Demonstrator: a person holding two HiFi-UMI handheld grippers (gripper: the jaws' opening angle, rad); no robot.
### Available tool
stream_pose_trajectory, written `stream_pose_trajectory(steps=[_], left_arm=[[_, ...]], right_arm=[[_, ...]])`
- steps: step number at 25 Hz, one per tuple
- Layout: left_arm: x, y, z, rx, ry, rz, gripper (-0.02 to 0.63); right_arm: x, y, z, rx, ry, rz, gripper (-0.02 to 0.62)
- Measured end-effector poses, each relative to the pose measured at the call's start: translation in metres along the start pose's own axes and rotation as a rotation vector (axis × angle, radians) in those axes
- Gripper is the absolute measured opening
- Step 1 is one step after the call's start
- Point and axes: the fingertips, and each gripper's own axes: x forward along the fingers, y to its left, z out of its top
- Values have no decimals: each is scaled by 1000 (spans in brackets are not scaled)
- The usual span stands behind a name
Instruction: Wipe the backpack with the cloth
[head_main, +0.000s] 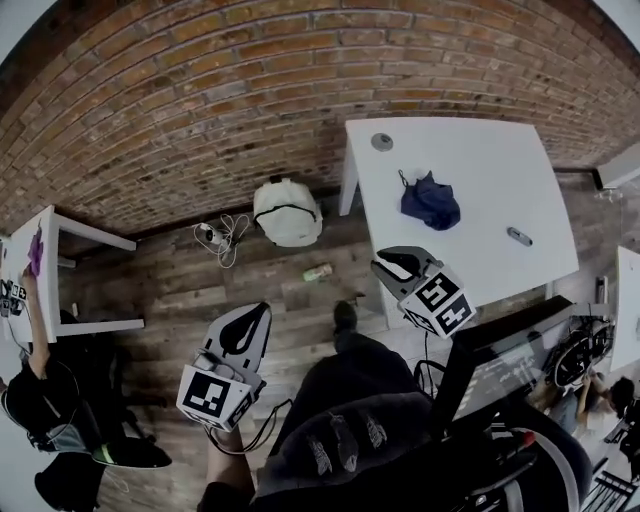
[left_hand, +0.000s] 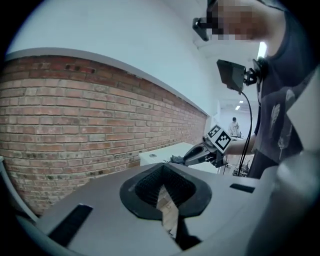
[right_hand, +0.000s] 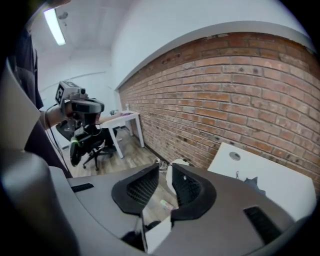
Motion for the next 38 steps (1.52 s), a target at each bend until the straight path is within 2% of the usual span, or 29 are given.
stream_pose_trajectory(steps=[4, 5, 8, 11, 14, 22, 25, 29, 33, 36, 38], left_arm=[[51, 10, 5, -10, 40, -70, -2], [62, 12, 7, -10, 51, -84, -2], [88, 19, 12, 1, 83, -103, -2], [106, 31, 19, 23, 95, -87, -2], [112, 42, 21, 29, 105, -80, -2], [116, 68, 14, 47, 103, -185, -2], [112, 84, 19, 59, 92, -230, -2], [104, 105, 30, 80, 70, -248, -2], [95, 113, 36, 111, 71, -249, -2], [89, 114, 37, 111, 78, -238, -2], [90, 110, 36, 107, 85, -234, -2]], right_arm=[[7, -76, -30, 32, 128, -110, 240], [6, -94, -39, 48, 156, -135, 265], [3, -146, -58, 128, 194, -205, 288], [6, -187, -74, 156, 246, -250, 298], [12, -206, -92, 147, 334, -273, 299], [15, -250, -130, 212, 479, -396, 299], [11, -252, -147, 269, 548, -420, 299], [12, -250, -182, 339, 662, -446, 299], [17, -253, -190, 395, 632, -502, 298], [21, -252, -189, 417, 594, -478, 296], [23, -250, -188, 429, 568, -457, 222]])
